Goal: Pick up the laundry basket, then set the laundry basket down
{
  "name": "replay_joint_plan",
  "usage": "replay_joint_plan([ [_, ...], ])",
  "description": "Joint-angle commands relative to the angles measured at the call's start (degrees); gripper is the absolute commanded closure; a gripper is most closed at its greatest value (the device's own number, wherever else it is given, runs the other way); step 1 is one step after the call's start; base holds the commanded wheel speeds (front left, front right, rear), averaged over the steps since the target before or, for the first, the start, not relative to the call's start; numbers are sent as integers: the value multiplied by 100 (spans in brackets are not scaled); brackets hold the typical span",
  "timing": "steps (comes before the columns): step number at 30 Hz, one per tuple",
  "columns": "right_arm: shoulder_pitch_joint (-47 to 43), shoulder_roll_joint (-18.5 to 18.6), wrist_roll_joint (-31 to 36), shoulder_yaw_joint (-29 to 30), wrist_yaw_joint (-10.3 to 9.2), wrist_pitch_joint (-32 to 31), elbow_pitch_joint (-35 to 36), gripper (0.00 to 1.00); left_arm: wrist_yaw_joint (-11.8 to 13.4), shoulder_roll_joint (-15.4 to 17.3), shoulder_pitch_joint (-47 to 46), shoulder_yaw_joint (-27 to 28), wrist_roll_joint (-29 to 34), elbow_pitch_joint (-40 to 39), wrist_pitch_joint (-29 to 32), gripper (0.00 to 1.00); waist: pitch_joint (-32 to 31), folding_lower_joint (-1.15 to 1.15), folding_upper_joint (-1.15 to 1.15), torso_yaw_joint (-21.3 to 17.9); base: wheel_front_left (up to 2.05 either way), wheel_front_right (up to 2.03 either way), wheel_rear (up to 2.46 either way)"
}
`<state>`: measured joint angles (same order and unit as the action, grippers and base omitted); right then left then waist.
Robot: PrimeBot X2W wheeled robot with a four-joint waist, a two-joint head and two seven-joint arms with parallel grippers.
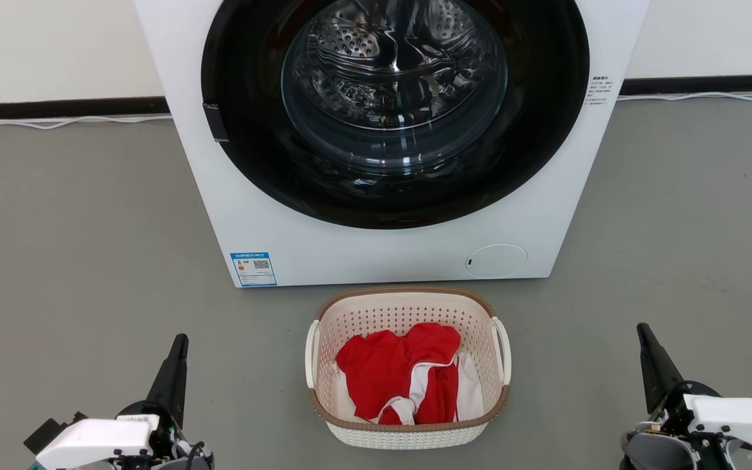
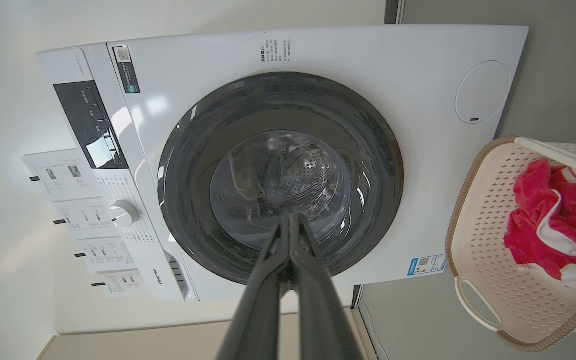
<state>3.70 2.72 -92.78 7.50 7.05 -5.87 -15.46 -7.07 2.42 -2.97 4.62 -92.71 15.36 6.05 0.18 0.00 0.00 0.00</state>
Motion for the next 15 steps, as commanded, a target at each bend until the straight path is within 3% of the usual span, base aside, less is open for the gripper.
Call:
replay_joint_plan([
  [1,248,24,56,-104,44,-57,144,100,-42,57,-320,179,46,-133,35,100,0,0,0,0,0,0,0],
  [14,248,23,58,-101,44,-59,144,100,-42,55,-321,183,49,-133,38,100,0,0,0,0,0,0,0],
  [15,0,-1,2,1,0,2,-1,0,0,-2,0,5,8,1,-1,0,0,0,0,0,0,0,0],
])
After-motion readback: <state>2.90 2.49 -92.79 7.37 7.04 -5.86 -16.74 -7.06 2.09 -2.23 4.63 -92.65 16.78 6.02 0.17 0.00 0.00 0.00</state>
